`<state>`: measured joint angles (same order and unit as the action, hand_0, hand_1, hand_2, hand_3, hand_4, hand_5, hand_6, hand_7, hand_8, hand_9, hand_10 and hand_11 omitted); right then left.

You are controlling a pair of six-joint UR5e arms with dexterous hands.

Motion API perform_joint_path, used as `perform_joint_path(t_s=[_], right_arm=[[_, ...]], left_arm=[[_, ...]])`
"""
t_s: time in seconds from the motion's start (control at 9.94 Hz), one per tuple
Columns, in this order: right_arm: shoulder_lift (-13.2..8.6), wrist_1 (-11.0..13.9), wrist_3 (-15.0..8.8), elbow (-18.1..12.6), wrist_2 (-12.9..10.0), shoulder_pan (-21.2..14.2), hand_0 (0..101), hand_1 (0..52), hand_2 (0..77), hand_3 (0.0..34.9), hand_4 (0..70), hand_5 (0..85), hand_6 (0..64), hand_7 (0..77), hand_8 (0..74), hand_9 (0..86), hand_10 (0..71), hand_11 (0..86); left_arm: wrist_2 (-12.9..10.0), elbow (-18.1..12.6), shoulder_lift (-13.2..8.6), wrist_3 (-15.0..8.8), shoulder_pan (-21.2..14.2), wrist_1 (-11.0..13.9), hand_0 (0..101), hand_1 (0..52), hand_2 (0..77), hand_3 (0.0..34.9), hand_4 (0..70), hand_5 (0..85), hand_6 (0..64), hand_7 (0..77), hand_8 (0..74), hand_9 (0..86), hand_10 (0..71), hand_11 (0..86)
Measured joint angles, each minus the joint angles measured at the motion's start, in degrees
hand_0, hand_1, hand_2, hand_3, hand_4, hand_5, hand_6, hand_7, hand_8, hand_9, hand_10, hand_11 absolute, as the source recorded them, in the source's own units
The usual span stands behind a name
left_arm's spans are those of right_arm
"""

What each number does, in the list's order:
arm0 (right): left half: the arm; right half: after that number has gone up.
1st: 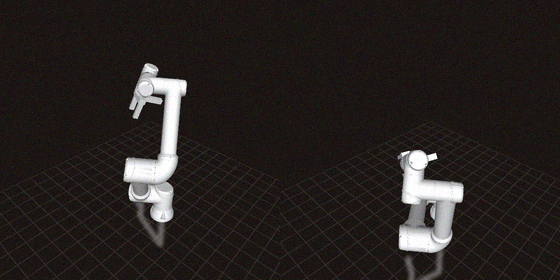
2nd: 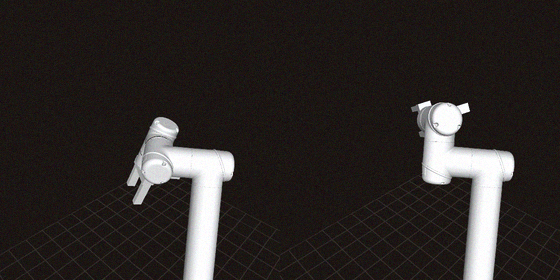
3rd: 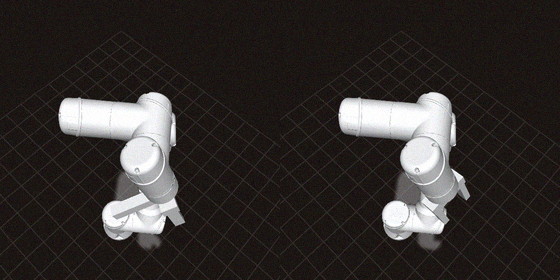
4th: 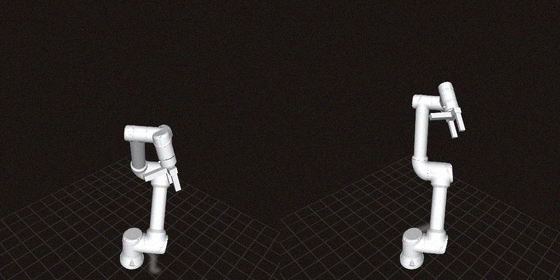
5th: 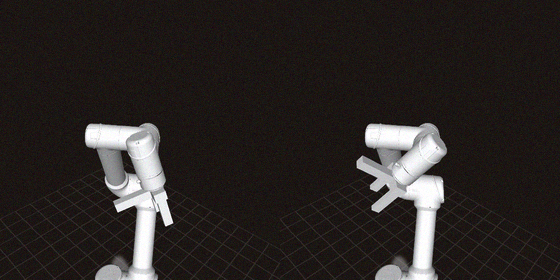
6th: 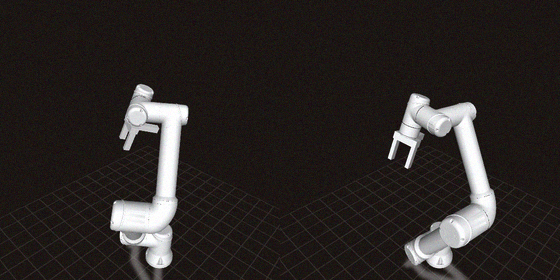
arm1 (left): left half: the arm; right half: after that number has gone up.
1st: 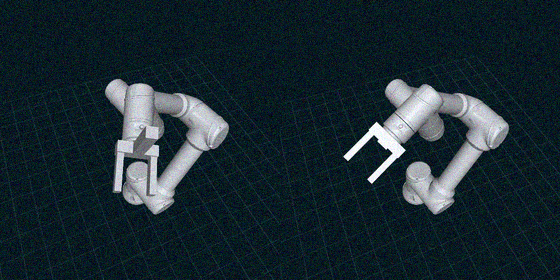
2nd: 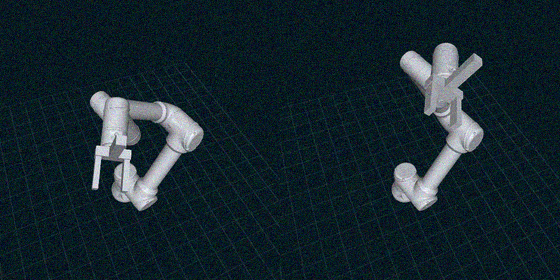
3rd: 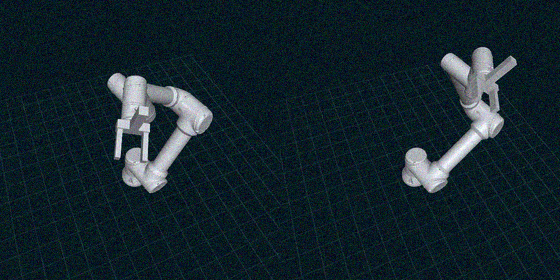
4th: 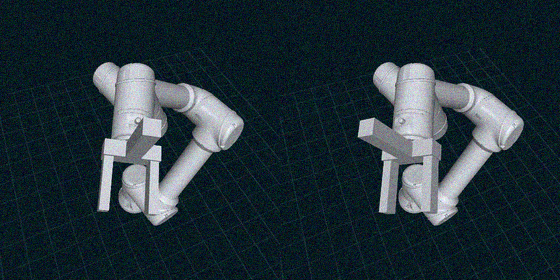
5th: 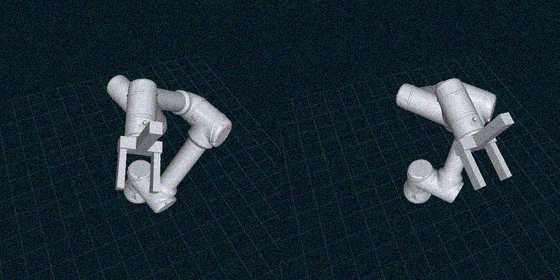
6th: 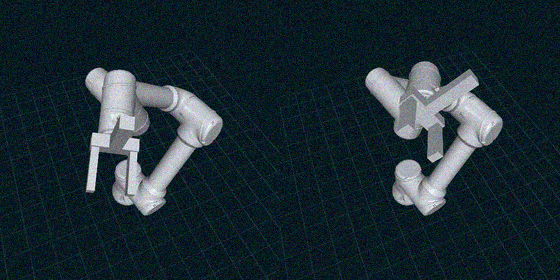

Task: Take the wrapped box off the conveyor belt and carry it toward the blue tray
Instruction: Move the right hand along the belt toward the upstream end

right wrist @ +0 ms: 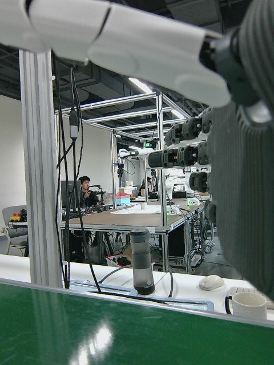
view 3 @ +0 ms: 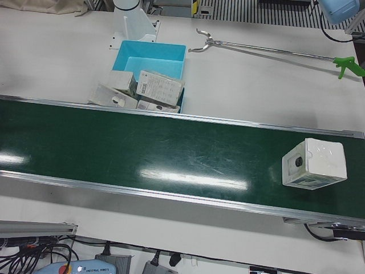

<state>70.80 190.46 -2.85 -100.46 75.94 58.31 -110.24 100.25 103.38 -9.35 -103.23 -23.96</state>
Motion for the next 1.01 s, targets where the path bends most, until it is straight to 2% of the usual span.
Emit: perform_joint_path(t_s=[0.1,0.3,0.4,0.7,0.81,0.91,1.01], right_arm=[[0.0,0.0,0.0,0.0,0.0,-0.2,43,8.2,5.5,3.0,9.8,6.5,4.9,16.9,4.9,3.3,0.0,1.1],[-0.1,-0.1,0.0,-0.1,-0.1,-0.3,43,8.2,5.5,3.0,9.8,6.5,4.9,16.9,4.9,3.3,0.0,1.1],[-0.1,-0.1,0.0,-0.3,-0.1,-0.4,43,6.5,4.4,3.8,10.9,7.1,4.9,18.0,4.9,2.7,0.0,1.6],[-0.7,0.0,0.0,-0.5,-0.1,-0.9,43,6.5,4.4,5.4,10.9,7.6,4.9,18.0,4.9,4.4,0.0,1.1],[-1.0,0.0,-0.1,-0.6,-0.1,-1.3,43,6.5,4.4,5.4,10.9,7.6,4.9,18.0,4.9,4.4,0.0,1.1],[-1.5,0.0,-0.2,-0.6,-0.1,-1.7,44,8.7,6.5,3.8,10.9,7.1,5.5,19.1,4.9,4.4,0.0,1.1],[-1.9,0.0,-0.4,-0.6,-0.1,-2.0,44,8.7,6.5,0.9,10.4,8.2,7.1,19.6,4.9,5.4,0.0,1.1]], left_arm=[[0.0,0.0,0.0,0.0,0.0,0.0,0,0.0,1.1,0.0,0.0,1.1,0.5,0.5,0.5,0.5,0.5,0.5],[0.0,0.0,0.0,0.0,0.0,0.0,0,0.0,1.1,0.0,0.0,1.1,0.5,0.5,0.5,0.5,0.0,0.5],[0.0,0.0,0.0,0.0,0.0,0.0,0,0.0,0.5,0.0,0.0,1.1,0.5,0.5,0.5,0.5,0.5,0.5],[0.0,0.0,0.0,0.0,0.0,0.0,0,0.0,0.5,0.0,0.0,1.1,0.5,0.5,0.5,0.5,0.0,0.5],[0.0,0.0,0.0,0.0,0.0,0.0,0,0.0,0.5,0.0,0.0,1.1,0.5,0.5,0.5,0.0,0.0,0.5],[0.0,0.0,0.0,0.0,0.0,0.0,0,0.0,0.5,0.0,0.0,1.1,0.5,0.5,0.5,0.0,0.5,0.5],[0.0,0.0,0.0,0.0,0.0,0.0,0,0.0,0.5,0.0,0.0,1.1,0.0,0.5,0.5,0.0,0.5,0.5]])
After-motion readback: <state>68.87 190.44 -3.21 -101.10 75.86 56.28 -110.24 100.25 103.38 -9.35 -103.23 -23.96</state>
